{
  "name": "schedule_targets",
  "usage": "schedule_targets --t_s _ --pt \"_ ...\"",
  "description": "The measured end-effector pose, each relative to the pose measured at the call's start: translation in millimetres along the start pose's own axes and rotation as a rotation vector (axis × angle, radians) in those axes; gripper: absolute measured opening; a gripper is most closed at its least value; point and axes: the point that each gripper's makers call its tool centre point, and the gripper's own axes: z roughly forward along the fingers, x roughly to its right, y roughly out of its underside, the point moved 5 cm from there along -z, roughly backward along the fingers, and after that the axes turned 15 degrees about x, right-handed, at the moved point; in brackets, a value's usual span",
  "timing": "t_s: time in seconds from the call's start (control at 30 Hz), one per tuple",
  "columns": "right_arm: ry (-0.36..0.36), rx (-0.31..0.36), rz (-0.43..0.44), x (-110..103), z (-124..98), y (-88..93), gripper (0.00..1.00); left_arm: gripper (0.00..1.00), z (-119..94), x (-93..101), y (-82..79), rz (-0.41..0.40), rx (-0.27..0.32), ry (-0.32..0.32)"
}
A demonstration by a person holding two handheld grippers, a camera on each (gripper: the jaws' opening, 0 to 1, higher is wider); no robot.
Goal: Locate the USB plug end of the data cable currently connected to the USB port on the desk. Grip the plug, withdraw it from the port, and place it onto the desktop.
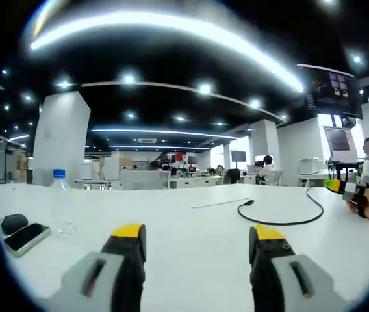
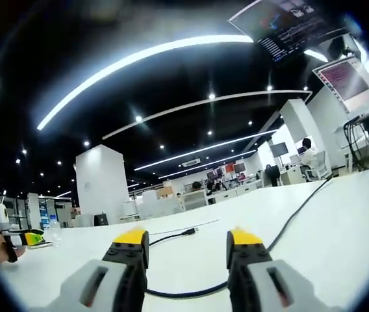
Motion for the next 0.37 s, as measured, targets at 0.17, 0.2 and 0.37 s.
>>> schedule_targets --t_s 0.17,0.2,0.37 --pt "-0.003 -0.001 0.006 0.0 -0.1 0.1 0.49 0.64 -0.7 0.1 0.6 0.000 -0.004 0.000" --pt "-0.003 -0.002 0.007 -0.1 -0.1 0.1 0.49 0.64 -0.7 0.1 0.7 0.001 -0.005 0.000" --pt "-0.002 -0.004 0.002 0.1 0.0 0.0 0.49 0.64 -1.2 0.3 0.4 0.000 -0.003 0.000"
